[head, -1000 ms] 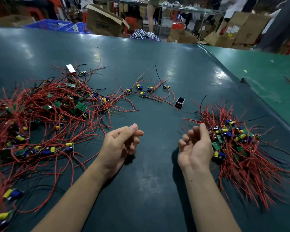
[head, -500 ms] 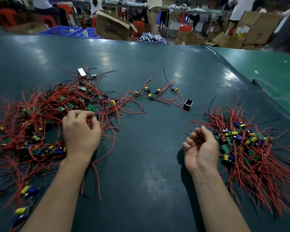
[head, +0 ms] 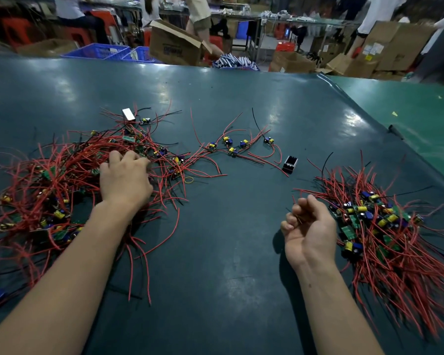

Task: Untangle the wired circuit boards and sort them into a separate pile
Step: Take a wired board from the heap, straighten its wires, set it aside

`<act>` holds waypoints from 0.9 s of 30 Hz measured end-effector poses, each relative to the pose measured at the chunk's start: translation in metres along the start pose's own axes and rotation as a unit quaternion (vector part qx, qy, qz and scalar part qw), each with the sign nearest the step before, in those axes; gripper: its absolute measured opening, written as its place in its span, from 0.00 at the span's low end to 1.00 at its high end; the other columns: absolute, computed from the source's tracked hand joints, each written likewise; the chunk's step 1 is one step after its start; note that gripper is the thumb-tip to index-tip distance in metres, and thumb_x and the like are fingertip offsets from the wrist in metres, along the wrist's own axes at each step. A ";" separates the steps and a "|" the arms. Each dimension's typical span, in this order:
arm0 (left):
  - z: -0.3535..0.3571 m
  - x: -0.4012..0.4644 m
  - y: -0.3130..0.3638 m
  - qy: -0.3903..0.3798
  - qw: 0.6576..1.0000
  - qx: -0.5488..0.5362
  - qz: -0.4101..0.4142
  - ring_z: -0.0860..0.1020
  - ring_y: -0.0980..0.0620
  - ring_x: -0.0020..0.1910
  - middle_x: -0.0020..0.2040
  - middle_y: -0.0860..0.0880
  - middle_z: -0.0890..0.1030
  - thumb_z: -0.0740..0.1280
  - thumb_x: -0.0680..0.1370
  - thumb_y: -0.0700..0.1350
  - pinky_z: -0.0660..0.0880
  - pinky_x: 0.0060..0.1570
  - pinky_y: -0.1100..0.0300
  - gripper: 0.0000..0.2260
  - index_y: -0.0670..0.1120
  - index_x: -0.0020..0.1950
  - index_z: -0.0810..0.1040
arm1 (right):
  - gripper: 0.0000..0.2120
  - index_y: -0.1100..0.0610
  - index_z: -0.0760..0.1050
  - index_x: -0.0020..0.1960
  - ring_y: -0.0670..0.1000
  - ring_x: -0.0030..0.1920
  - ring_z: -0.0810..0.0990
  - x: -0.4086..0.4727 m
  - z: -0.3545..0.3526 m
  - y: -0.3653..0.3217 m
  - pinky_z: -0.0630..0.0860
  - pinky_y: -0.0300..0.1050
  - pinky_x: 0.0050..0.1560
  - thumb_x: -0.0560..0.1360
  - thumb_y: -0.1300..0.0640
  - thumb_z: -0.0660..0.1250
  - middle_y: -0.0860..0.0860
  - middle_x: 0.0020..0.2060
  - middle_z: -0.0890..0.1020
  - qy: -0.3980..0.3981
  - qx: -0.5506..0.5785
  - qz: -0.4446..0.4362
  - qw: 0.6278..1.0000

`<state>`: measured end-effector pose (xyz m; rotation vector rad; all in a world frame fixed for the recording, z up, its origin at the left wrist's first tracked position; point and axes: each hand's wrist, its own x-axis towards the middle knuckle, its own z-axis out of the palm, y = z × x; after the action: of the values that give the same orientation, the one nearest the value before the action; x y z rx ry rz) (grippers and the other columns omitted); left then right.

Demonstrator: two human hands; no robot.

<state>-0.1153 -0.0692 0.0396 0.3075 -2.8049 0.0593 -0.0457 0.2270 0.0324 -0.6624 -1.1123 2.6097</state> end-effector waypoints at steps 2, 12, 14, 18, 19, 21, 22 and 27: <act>-0.001 0.001 -0.004 -0.033 0.999 0.028 0.015 0.67 0.43 0.60 0.63 0.49 0.76 0.67 0.77 0.47 0.68 0.54 0.48 0.17 0.52 0.66 0.76 | 0.14 0.57 0.75 0.35 0.46 0.23 0.68 0.000 0.000 -0.001 0.63 0.36 0.23 0.79 0.55 0.63 0.48 0.26 0.73 -0.002 0.000 0.002 1.000; -0.036 -0.016 -0.003 0.199 0.964 -0.163 -0.071 0.80 0.36 0.49 0.52 0.39 0.83 0.75 0.73 0.44 0.76 0.47 0.44 0.16 0.43 0.59 0.81 | 0.14 0.57 0.74 0.36 0.45 0.23 0.68 -0.003 0.002 0.000 0.64 0.36 0.24 0.79 0.55 0.62 0.48 0.26 0.74 -0.014 -0.025 0.002 1.000; -0.044 -0.018 -0.003 0.243 0.947 -0.184 -0.096 0.81 0.36 0.46 0.49 0.40 0.84 0.76 0.73 0.47 0.75 0.44 0.46 0.15 0.44 0.57 0.82 | 0.14 0.57 0.74 0.36 0.45 0.23 0.69 -0.003 0.002 0.001 0.64 0.36 0.23 0.79 0.55 0.62 0.48 0.26 0.74 -0.017 -0.038 -0.001 0.999; -0.058 -0.018 -0.002 0.248 0.933 -0.229 -0.127 0.81 0.37 0.49 0.48 0.44 0.86 0.76 0.71 0.50 0.73 0.48 0.47 0.18 0.47 0.59 0.81 | 0.13 0.57 0.75 0.37 0.45 0.24 0.70 -0.004 0.003 0.002 0.66 0.37 0.23 0.79 0.55 0.63 0.48 0.26 0.75 -0.027 -0.069 -0.004 0.997; -0.060 -0.019 -0.001 0.245 0.935 -0.231 -0.114 0.81 0.37 0.49 0.48 0.45 0.85 0.76 0.72 0.50 0.73 0.48 0.47 0.18 0.48 0.60 0.81 | 0.13 0.57 0.75 0.37 0.45 0.24 0.71 -0.005 0.003 0.002 0.66 0.37 0.23 0.79 0.55 0.63 0.48 0.26 0.76 -0.029 -0.075 -0.004 0.997; -0.062 -0.021 0.006 0.241 0.941 -0.231 -0.063 0.81 0.38 0.49 0.50 0.44 0.84 0.74 0.74 0.50 0.73 0.47 0.47 0.15 0.47 0.59 0.81 | 0.12 0.57 0.75 0.37 0.46 0.24 0.70 -0.005 0.004 0.003 0.65 0.36 0.23 0.79 0.55 0.63 0.49 0.26 0.76 -0.036 -0.078 0.000 0.996; -0.062 -0.023 0.011 0.233 0.943 -0.234 -0.040 0.80 0.38 0.49 0.51 0.43 0.83 0.72 0.76 0.49 0.74 0.46 0.47 0.13 0.46 0.58 0.82 | 0.12 0.57 0.75 0.38 0.46 0.23 0.70 -0.004 0.005 0.004 0.64 0.36 0.23 0.79 0.55 0.63 0.49 0.26 0.75 -0.041 -0.078 0.004 0.996; -0.061 -0.030 0.032 0.146 0.962 -0.220 -0.063 0.79 0.35 0.48 0.56 0.44 0.77 0.67 0.79 0.47 0.73 0.46 0.46 0.09 0.46 0.57 0.81 | 0.11 0.57 0.75 0.39 0.46 0.24 0.70 -0.008 0.008 0.008 0.62 0.37 0.22 0.79 0.55 0.63 0.49 0.27 0.75 -0.068 -0.117 0.017 0.991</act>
<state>-0.0757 -0.0273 0.0877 0.3350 -2.4136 -0.4987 -0.0431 0.2137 0.0336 -0.5580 -1.4775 2.6100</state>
